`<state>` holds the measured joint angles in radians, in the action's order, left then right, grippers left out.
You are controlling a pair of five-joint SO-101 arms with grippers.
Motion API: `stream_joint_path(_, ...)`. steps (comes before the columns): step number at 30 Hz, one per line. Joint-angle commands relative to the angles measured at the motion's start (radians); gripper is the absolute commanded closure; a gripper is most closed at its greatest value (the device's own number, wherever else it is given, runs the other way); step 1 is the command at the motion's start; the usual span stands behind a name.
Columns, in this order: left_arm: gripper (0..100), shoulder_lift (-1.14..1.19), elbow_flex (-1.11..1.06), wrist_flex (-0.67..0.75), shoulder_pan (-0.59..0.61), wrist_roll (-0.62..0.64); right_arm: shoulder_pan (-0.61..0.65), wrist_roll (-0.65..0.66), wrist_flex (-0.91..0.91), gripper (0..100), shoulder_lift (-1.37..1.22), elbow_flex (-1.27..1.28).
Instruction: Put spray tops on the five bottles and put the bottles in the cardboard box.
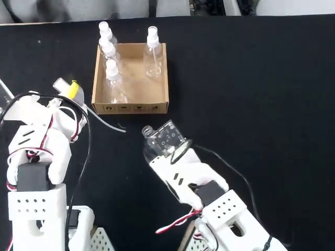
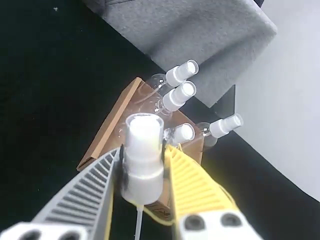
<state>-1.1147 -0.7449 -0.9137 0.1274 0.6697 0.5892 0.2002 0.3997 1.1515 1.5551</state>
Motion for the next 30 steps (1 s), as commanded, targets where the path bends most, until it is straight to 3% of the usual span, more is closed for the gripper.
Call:
stream_joint_path(1, 97, -0.025, 0.015, 0.023, 0.012, 0.049, 0.043, 0.089, -0.035, 91.7, 0.038, 0.008)
stream_joint_path(12, 97, -0.025, -0.101, 0.170, -0.001, 0.104, 0.064, 0.166, -0.180, 91.7, 0.038, 0.087)
stream_joint_path(18, 97, -0.025, -0.104, 0.175, -0.058, 0.100, 0.064, 0.166, -0.190, 91.7, 0.038, 0.091)
stream_joint_path(30, 97, -0.029, -0.077, 0.167, -0.048, 0.097, 0.060, 0.166, -0.236, 91.7, 0.038, 0.120)
